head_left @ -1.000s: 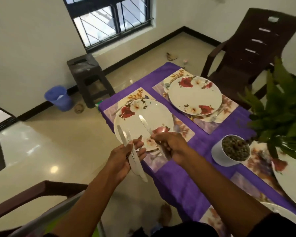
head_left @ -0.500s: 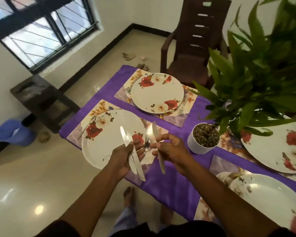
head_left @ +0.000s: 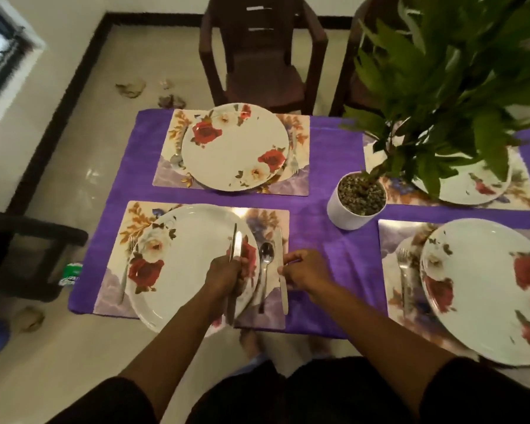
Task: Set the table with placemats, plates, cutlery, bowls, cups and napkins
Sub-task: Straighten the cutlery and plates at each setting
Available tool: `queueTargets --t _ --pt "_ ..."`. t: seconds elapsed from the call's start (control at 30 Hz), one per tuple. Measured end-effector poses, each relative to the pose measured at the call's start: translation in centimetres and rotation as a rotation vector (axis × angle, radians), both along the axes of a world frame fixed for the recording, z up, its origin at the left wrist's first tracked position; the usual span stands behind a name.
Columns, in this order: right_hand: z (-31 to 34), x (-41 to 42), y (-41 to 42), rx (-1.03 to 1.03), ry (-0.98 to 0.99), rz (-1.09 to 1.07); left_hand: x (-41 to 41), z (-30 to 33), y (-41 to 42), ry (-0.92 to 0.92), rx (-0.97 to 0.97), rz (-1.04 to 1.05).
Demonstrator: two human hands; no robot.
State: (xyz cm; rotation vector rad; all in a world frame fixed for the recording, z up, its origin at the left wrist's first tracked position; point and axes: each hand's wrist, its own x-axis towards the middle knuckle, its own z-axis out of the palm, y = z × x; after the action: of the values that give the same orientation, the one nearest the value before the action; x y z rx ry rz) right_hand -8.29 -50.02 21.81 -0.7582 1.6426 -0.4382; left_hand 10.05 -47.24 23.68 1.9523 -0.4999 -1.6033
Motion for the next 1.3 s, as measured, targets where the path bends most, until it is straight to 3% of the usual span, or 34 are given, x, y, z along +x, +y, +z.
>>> queueTargets --t 0.2,0.4,0.57,1.3 --pt "-1.4 1.6 1.3 -0.018 0.206 -0.077 2.1 -1.7 -0.2 -0.276 -0.139 -0.328" --pt "-2.1 1.8 1.6 -0.155 0.342 0.037 2.6 -2.3 -1.1 -0.537 -0.23 -0.525" --pt "-2.3 2.3 2.1 -0.259 0.5 0.122 2.8 -3.1 -1.5 -0.584 -0.204 -0.585" --pt "-3.3 2.5 4.2 -0.321 0.568 0.165 2.1 -4.2 -0.5 -0.623 -0.142 -0.647"
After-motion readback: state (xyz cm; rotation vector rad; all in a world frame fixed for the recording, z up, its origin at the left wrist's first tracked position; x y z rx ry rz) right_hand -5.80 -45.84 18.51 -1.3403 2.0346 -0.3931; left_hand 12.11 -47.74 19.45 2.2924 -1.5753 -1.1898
